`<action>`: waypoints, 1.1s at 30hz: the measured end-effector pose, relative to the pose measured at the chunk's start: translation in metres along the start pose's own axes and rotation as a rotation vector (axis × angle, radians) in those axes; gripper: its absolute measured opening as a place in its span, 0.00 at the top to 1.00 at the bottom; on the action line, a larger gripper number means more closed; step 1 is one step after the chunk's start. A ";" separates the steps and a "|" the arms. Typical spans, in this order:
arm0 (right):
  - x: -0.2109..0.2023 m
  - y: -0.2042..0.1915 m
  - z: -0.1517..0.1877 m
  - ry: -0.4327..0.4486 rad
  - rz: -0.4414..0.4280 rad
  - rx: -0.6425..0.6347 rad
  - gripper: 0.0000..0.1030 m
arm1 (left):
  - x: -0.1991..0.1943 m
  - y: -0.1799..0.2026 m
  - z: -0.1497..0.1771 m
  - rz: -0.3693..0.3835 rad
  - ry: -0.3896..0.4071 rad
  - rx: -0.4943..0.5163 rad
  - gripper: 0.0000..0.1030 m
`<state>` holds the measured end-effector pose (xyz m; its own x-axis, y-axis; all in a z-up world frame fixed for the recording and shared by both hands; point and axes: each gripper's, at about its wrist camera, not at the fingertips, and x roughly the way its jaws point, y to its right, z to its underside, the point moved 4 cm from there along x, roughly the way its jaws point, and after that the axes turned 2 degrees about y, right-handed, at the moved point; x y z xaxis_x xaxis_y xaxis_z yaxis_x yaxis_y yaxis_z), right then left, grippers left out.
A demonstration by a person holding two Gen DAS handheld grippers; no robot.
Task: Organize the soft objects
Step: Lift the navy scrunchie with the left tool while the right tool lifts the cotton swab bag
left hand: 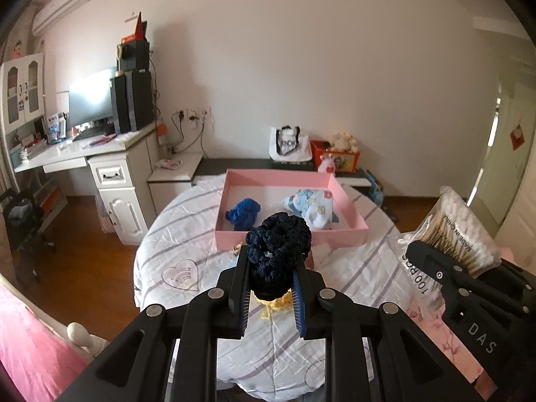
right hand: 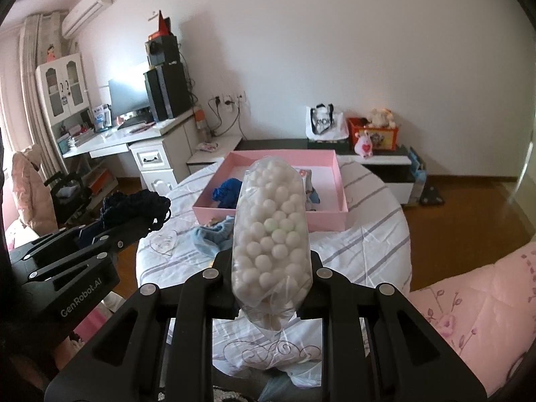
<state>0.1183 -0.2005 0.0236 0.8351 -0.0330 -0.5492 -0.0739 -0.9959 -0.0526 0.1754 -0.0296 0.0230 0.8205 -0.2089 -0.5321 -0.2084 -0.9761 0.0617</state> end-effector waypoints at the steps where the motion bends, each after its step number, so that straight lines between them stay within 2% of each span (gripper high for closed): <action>1: -0.003 -0.003 0.000 0.005 0.000 -0.004 0.80 | -0.006 0.000 0.001 -0.003 0.010 -0.001 0.82; 17: -0.031 -0.013 0.005 0.054 -0.003 -0.031 0.80 | -0.053 0.004 0.015 -0.003 0.055 0.006 0.82; 33: -0.033 -0.012 0.005 0.053 -0.001 -0.029 0.80 | -0.041 0.006 0.010 -0.001 0.045 0.006 0.82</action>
<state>0.0891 -0.1866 0.0379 0.8628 -0.0358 -0.5043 -0.0582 -0.9979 -0.0286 0.1349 -0.0261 0.0365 0.8439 -0.2108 -0.4934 -0.2108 -0.9759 0.0563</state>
